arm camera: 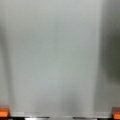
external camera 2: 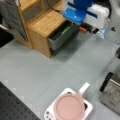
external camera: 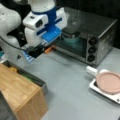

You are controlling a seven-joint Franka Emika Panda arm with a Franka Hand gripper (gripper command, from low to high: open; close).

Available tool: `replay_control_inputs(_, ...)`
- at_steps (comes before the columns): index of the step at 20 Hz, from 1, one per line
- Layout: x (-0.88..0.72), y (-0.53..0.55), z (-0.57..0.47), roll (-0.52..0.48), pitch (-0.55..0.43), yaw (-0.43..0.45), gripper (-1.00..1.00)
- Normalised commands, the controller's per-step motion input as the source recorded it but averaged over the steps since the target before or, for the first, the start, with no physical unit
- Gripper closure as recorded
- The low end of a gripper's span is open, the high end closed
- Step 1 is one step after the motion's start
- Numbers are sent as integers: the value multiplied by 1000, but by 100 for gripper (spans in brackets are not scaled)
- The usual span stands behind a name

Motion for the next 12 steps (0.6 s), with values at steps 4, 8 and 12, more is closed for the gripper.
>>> replay_control_inputs(4,-6,29,3,157,-15,207,-100)
replay_control_inputs(8,-26,27,-11,184,-18,190,-100)
replay_control_inputs(12,-55,1,-69,245,-41,98,-100)
